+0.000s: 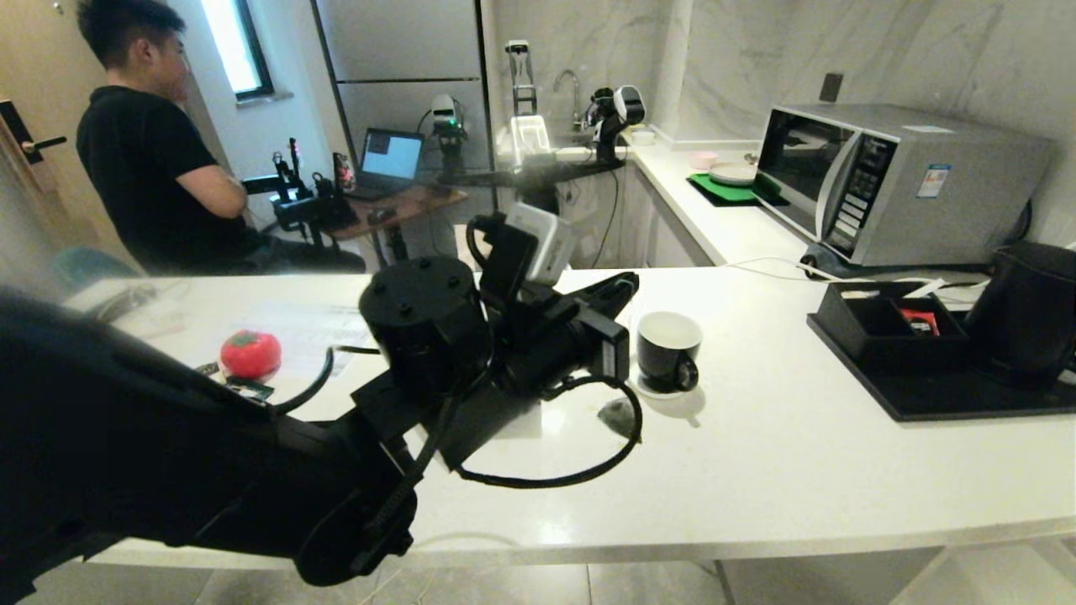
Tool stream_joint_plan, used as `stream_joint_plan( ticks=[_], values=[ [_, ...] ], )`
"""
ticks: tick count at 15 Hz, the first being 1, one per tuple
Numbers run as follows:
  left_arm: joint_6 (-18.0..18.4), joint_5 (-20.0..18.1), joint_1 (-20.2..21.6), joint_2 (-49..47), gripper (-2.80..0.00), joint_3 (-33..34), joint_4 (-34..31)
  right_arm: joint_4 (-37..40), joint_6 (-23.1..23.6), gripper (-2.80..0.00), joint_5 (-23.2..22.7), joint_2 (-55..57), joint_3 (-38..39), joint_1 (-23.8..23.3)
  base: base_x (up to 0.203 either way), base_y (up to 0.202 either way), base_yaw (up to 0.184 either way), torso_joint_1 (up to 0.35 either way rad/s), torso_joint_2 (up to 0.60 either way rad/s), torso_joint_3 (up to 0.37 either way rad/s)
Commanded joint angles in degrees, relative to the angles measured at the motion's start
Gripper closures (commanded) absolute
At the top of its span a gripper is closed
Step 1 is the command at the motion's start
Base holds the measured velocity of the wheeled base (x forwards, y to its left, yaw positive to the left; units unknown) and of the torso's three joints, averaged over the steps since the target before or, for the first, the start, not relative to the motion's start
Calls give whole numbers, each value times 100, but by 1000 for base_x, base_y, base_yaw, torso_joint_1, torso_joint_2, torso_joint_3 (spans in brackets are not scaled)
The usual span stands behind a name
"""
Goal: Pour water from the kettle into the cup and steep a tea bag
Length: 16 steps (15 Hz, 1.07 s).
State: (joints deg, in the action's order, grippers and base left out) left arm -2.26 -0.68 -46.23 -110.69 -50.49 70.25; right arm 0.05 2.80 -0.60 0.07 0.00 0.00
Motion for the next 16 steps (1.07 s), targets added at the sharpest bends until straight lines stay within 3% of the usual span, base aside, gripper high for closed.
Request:
stream_joint_plan(
  ticks=[1, 16],
  values=[
    [-3, -2, 0, 56, 0, 13, 41, -5, 8, 0, -1, 1, 0, 0, 0, 0, 0, 0, 0, 0],
    [-47, -12, 195, -189, 0, -67, 54, -5, 1, 0, -1, 1, 0, 0, 0, 0, 0, 0, 0, 0]
  ],
)
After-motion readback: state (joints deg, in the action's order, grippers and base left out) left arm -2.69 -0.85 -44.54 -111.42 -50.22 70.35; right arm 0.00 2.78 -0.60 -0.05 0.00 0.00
